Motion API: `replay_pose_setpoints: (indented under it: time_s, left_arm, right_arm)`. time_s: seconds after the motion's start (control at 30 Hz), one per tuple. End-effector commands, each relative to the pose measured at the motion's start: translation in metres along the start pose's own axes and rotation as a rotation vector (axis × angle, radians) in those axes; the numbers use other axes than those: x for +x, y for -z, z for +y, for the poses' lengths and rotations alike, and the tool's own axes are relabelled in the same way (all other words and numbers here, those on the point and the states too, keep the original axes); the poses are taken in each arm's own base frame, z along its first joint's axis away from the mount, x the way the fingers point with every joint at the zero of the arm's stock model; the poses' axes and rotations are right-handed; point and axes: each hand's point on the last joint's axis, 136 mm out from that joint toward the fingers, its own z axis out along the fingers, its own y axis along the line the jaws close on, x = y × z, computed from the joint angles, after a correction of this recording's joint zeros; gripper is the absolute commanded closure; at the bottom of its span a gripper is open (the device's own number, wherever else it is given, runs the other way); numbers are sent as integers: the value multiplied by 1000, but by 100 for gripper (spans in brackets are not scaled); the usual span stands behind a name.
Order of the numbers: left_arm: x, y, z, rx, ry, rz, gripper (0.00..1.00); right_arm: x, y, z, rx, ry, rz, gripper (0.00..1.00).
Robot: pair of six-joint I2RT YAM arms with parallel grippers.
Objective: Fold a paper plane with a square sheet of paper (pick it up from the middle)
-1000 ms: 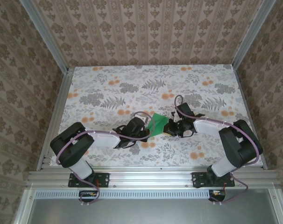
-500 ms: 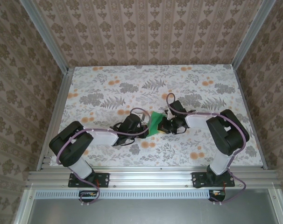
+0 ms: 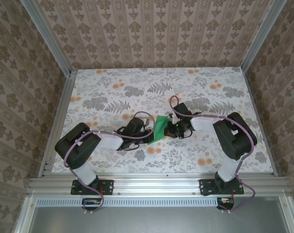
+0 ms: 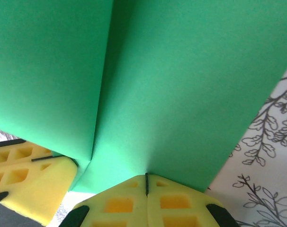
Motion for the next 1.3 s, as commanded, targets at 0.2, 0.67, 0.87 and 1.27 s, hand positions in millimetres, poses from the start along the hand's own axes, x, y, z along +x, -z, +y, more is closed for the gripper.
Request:
replay_pose_setpoints:
  time_s: [0.2,0.67,0.87,1.27]
  left_arm:
    - [-7,6,-4,38,-13,52,100]
    - [-12,-3,4,59,41,87,100]
    - [-17,0,9,48,42,66,100]
    - [-5,-11,20,22,28,148,100]
  right_arm:
    - [11,-4,-27,139,51,80,93]
    - [5,-1,-23,146,127,111,93]
    - [5,-1,-23,144,124,114,93]
    - [4,0,-20,132,122,109,92]
